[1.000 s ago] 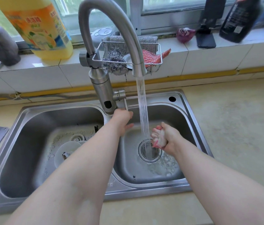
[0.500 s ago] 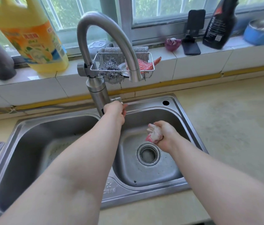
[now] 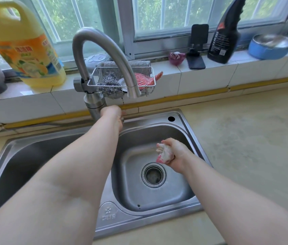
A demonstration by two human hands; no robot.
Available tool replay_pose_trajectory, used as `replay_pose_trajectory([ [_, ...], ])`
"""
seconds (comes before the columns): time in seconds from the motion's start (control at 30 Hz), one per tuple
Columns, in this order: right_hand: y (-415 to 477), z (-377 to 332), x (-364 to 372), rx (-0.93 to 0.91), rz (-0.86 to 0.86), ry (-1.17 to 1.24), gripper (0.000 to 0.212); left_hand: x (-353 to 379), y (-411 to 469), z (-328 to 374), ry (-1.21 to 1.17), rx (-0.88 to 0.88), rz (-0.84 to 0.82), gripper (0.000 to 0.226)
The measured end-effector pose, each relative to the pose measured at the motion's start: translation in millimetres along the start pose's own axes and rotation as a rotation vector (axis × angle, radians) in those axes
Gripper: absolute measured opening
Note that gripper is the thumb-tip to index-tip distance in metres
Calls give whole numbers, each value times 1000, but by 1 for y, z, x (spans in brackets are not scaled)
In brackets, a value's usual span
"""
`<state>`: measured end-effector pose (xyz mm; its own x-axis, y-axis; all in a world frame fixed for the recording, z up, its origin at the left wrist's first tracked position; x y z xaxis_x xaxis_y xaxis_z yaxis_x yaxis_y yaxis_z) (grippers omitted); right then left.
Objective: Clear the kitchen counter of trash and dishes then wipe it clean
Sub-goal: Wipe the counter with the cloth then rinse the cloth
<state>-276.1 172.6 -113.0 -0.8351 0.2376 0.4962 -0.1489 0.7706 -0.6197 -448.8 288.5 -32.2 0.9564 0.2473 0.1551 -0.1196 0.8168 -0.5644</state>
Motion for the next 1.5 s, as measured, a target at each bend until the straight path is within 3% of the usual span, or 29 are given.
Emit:
replay_pose_trajectory([
  [0.27, -16, -13, -7, -11, 27, -283, 13, 4, -27, -35, 197, -107, -29, 35],
  [0.33, -25, -17, -9, -2, 21, -369, 15, 6, -51, -47, 268, -151, -99, 31],
  [0.43, -36, -23, -6, -60, -29, -466, 9, 13, -83, -61, 567, -189, -265, 18],
  [0.47, -38, -25, -7, -87, -30, -499, 17, 15, -92, -64, 635, -184, -321, 18],
  [0.6, -64, -35, 2, -121, -95, -496, 14, 28, -128, -70, 683, -155, -453, 23],
  [0.7, -83, -42, 4, -148, -89, -451, 14, 30, -142, -64, 716, 7, -246, 9],
  [0.8, -101, -52, -2, -275, -4, -641, 11, 28, -158, -54, 667, 131, -66, 9],
  [0.9, -117, -59, -1, -327, -9, -683, 19, 26, -177, -45, 534, 240, 47, 17],
  [0.97, -133, -64, 5, -336, -66, -680, 26, 29, -193, -41, 470, 312, 63, 16],
  [1.07, -156, -66, 14, -305, -244, -657, 35, 43, -220, -34, 416, 375, -96, 24],
  [1.13, -165, -69, 12, -386, -236, -771, 37, 45, -237, -26, 472, 463, -80, 28],
  [1.27, -184, -84, 15, -554, -24, -1082, 8, 32, -260, -11, 640, 606, 214, 30],
  [1.4, -209, -96, 35, -584, -6, -1141, 29, 31, -278, -5, 820, 617, 279, 20],
  [1.5, -214, -96, 42, -593, -56, -1104, 32, 24, -286, 4, 846, 598, 348, 16],
])
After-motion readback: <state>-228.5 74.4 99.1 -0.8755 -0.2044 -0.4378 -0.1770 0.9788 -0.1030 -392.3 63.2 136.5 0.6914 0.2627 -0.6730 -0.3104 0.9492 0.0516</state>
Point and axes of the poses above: each hand's wrist, its own y-axis towards the middle knuckle, its own x-axis out of the palm, z = x × y, the point moved 3 cm from there along y, towards the middle knuckle, and after that the axes turned 12 degrees about -z, right-handed, at the moved point
